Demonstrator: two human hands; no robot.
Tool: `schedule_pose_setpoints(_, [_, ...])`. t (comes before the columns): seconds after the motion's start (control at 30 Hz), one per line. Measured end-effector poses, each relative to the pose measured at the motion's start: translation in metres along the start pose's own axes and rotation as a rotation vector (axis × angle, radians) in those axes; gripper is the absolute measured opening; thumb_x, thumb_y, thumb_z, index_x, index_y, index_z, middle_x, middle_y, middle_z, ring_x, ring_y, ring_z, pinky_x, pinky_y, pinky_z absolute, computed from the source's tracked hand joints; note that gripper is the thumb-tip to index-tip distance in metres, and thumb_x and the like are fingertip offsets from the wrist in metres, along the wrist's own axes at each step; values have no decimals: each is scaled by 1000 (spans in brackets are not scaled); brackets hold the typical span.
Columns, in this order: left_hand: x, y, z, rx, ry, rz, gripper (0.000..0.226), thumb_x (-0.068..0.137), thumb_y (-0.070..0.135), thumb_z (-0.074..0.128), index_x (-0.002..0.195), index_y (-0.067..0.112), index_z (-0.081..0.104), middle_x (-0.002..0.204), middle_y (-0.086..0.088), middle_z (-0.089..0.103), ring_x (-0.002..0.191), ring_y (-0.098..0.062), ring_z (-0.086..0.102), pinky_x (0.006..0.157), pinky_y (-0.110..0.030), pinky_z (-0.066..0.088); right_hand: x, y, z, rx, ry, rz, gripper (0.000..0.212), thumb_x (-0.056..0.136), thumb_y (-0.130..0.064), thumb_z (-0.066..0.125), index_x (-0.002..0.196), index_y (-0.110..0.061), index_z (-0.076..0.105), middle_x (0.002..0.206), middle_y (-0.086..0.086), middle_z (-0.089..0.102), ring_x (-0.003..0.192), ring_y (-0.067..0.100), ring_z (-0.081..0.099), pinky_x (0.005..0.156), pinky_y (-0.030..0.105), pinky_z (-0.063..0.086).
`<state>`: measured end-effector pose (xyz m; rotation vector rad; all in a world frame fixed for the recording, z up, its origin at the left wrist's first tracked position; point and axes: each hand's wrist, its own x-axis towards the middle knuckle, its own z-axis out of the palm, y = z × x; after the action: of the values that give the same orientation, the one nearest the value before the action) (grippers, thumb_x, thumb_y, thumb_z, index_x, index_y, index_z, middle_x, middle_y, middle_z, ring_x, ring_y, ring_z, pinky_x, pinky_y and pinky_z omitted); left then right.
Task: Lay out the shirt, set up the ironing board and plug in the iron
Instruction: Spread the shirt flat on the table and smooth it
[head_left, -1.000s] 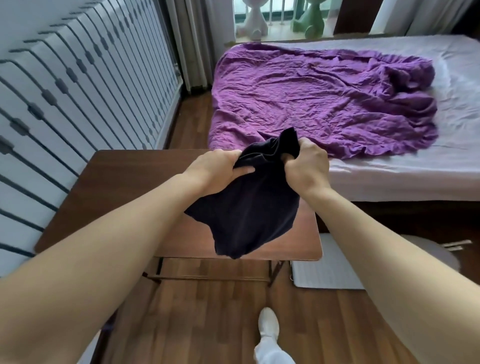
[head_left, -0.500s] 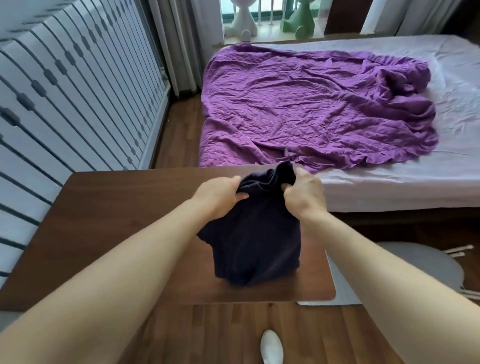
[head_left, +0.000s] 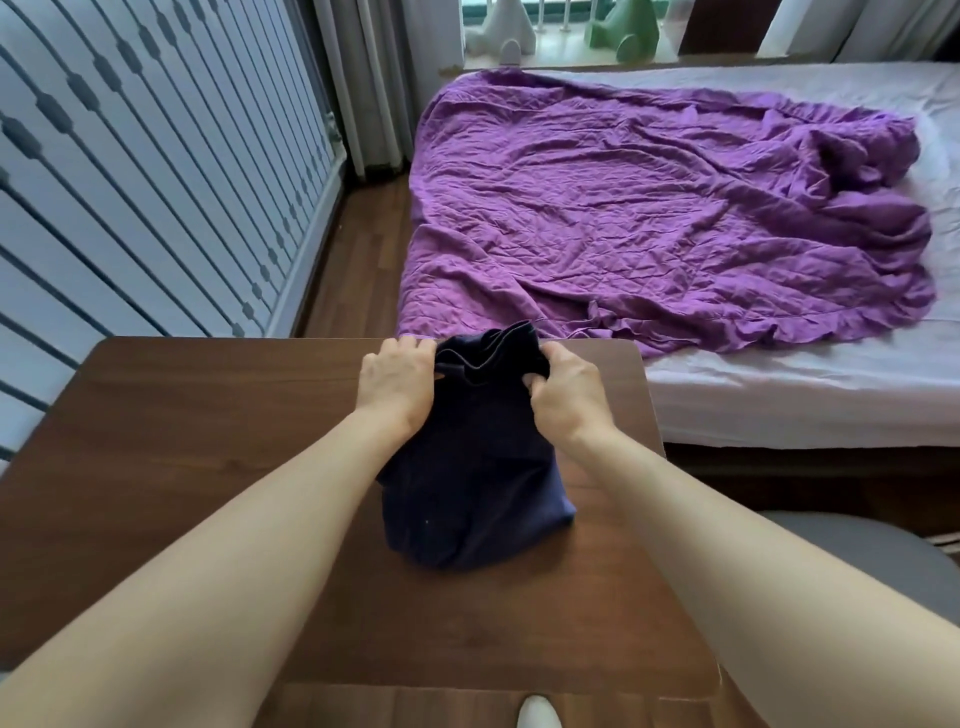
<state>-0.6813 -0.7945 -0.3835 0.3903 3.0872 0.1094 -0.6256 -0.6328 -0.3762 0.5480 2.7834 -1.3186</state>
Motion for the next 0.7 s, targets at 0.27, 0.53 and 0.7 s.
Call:
schedule_pose_setpoints(0.27, [-8,-24,28,-139,-122,-252,58,89,44,54,131,9,33,130,-16,43,120,-35,43,95,-46,39,9,-12,28,-218,-112,-121,38,92,-17,53,129,-11,49,130,9,51,120,28,49,100,35,37])
schedule_pose_setpoints(0.53, [-21,-31,50,-305,-326,-345,84,87,36,61,147,23,5,139,-21,28,125,-40,38,101,-47,37,4,-17,55,-300,-384,-144,44,93,-24,56,134,-12,45,139,7,47,125,28,48,102,40,40])
schedule_pose_setpoints(0.7, [-18,-26,41,-474,-128,-245,52,83,-6,44,130,15,38,119,-16,53,115,-33,47,92,-43,42,0,-19,63,-290,-460,-178,58,92,-28,59,142,-13,35,146,8,42,132,26,42,107,40,37])
